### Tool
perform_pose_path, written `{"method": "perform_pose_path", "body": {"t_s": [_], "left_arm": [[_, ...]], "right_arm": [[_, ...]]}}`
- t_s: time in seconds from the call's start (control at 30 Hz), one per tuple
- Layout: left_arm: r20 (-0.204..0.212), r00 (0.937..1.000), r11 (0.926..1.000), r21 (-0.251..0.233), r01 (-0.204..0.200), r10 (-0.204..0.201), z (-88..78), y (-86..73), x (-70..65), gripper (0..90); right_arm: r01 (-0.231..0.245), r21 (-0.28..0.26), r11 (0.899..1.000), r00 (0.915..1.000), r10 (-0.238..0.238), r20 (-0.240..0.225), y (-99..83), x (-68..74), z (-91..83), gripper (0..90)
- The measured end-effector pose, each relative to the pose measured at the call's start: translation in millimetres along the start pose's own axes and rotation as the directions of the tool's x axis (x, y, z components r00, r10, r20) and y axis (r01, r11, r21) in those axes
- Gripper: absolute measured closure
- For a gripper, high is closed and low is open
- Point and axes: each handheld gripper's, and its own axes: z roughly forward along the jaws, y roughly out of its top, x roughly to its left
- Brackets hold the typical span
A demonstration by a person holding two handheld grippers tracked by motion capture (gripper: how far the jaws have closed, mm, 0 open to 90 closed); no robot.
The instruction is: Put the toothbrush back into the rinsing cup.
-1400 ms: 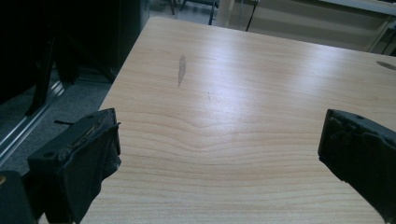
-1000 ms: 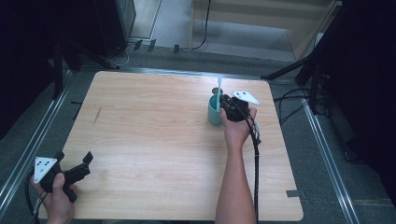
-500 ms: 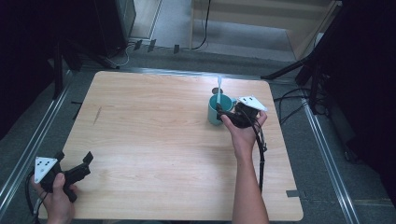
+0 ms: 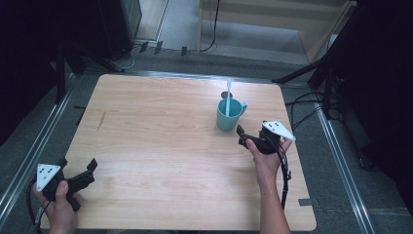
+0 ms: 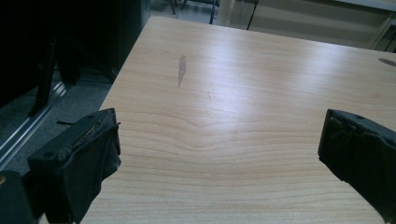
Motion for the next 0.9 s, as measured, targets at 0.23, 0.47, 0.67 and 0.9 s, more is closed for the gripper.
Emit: {"method": "perform_pose_path", "body": {"t_s": [0.23,0.47,0.67,0.9], "left_arm": [[-0.001,1.0000,1.0000,0.001,0.000,0.000,0.1,0.1,-0.1,0.0],[-0.005,1.0000,1.0000,0.003,0.000,0.000,0.3,0.1,-0.8,0.0],[-0.005,1.0000,1.0000,0.004,-0.006,0.006,0.1,0.1,-0.7,0.0],[-0.006,1.0000,1.0000,0.004,-0.006,0.006,0.2,0.0,-0.9,0.0]], "right_arm": [[-0.020,-0.008,1.000,0.9997,0.020,0.013,-23.6,-16.7,-21.6,0.0],[-0.039,-0.015,0.999,0.9986,0.039,0.034,-39.5,-32.2,-43.0,0.0],[-0.042,-0.004,0.999,0.9977,0.042,0.053,-54.6,-44.6,-57.7,0.0],[-0.064,0.000,0.998,0.9960,0.064,0.062,-72.0,-57.0,-74.3,0.0]]}}
